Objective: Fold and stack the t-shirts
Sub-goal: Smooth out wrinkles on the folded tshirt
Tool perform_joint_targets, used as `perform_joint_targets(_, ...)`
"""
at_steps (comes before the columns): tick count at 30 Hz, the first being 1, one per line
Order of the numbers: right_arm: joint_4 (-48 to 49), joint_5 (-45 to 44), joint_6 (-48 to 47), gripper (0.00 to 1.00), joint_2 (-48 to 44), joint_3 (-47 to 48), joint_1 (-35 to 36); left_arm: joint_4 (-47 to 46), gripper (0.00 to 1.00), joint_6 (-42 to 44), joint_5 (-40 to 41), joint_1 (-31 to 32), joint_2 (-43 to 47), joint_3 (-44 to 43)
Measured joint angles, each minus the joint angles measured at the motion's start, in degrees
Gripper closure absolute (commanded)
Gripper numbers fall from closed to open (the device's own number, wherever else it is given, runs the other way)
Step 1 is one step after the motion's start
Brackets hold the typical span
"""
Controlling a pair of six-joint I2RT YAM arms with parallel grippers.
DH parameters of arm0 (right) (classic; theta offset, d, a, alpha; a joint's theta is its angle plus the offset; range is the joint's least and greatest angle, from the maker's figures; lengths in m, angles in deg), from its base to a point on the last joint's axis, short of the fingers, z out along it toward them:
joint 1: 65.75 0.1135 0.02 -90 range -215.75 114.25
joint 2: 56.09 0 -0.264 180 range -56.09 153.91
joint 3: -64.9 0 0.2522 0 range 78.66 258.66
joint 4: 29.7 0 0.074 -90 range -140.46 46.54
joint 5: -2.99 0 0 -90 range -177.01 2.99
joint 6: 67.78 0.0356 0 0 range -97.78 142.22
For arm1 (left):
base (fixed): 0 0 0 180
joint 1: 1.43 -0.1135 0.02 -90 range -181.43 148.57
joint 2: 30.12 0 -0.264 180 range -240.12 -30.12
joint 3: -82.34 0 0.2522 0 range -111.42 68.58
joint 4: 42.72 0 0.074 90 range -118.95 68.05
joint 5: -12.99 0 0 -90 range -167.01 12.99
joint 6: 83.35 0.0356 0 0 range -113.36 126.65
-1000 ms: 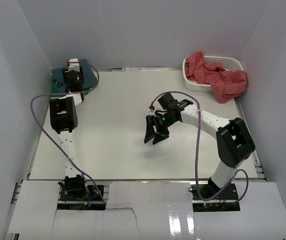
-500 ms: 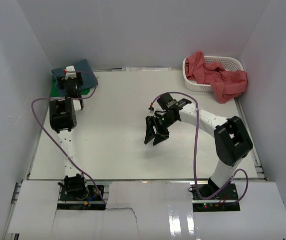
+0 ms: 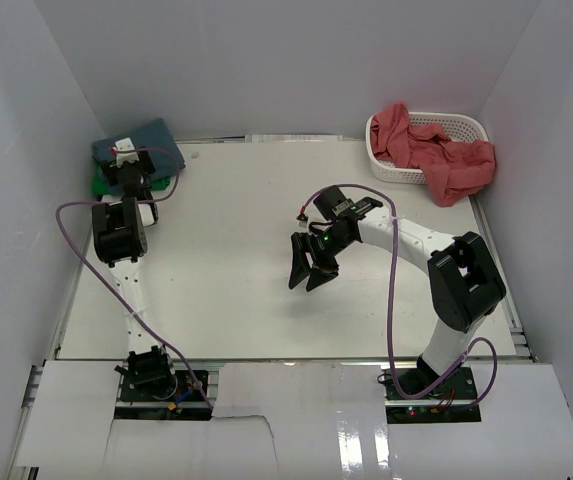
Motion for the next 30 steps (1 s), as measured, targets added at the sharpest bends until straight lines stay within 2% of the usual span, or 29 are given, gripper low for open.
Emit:
perform_joint_targets(11,0.15,1.01,0.02,0.36,0.00,-0.04,0.04,0.70,0.02,-8.39,1.11,-1.81,0.02,0.07)
perform_joint_targets(19,0.61,1.14,0.02,0.36,0.00,-0.52,0.04,3.78,0.02,-16.65,-3.69,-3.80,0.44,-0.68)
perform_joint_targets(30,1.79,1.49,0.13,0.35,-0.04,-2.45,0.04,9.22,0.02,-15.43,-5.73,-3.61,1.44,-2.49)
